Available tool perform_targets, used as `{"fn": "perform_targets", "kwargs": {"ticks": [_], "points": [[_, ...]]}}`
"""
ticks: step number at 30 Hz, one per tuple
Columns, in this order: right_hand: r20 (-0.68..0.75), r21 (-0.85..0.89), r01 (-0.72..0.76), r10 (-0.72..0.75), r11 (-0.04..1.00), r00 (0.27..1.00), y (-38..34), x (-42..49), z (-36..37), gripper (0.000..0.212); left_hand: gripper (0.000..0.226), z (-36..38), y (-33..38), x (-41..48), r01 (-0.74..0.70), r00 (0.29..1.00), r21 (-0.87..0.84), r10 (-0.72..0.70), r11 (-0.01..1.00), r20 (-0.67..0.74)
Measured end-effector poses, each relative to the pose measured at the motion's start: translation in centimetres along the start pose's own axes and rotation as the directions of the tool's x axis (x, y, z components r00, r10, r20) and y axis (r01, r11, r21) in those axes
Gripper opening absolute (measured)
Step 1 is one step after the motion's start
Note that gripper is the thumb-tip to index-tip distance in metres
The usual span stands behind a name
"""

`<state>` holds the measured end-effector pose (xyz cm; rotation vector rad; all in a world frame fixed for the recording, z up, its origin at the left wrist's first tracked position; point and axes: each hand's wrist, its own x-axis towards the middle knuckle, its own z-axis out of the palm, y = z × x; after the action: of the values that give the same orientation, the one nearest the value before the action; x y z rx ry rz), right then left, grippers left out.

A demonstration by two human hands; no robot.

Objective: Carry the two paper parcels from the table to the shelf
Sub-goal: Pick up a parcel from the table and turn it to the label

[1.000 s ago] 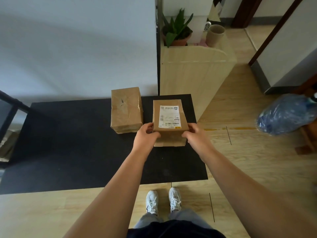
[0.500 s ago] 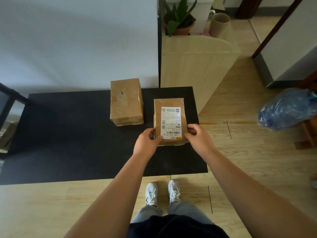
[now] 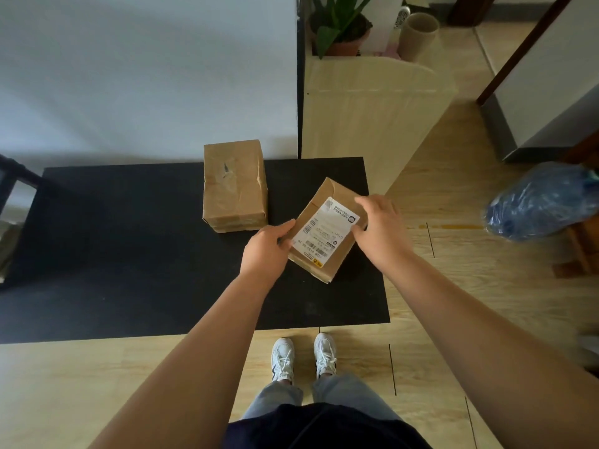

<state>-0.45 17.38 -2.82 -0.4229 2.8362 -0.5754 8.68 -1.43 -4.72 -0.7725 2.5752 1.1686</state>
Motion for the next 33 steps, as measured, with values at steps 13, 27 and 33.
{"fn": "perform_targets", "kwargs": {"ticks": [13,27,33], "points": [[0.094,-0.183,-0.054,0.072,0.982,0.993,-0.7,0.8,0.8,0.058,0.052,4.0,0.9,-3.6,0.288,0.955,-0.112,-0.294,0.951,-0.035],[0.168,-0.202,0.042,-0.008,0.978,0.986,0.9,1.0,0.9,0.078,0.051,1.3,1.8,-0.4,0.059,0.996,0.042,-0.056,0.997,-0.07],[0.11,-0.211,0.011,0.013,0.977,0.994,0.3,0.6,0.8,0.062,0.06,2.1,1.4,-1.8,0.232,0.965,-0.122,-0.245,0.965,-0.097]]}}
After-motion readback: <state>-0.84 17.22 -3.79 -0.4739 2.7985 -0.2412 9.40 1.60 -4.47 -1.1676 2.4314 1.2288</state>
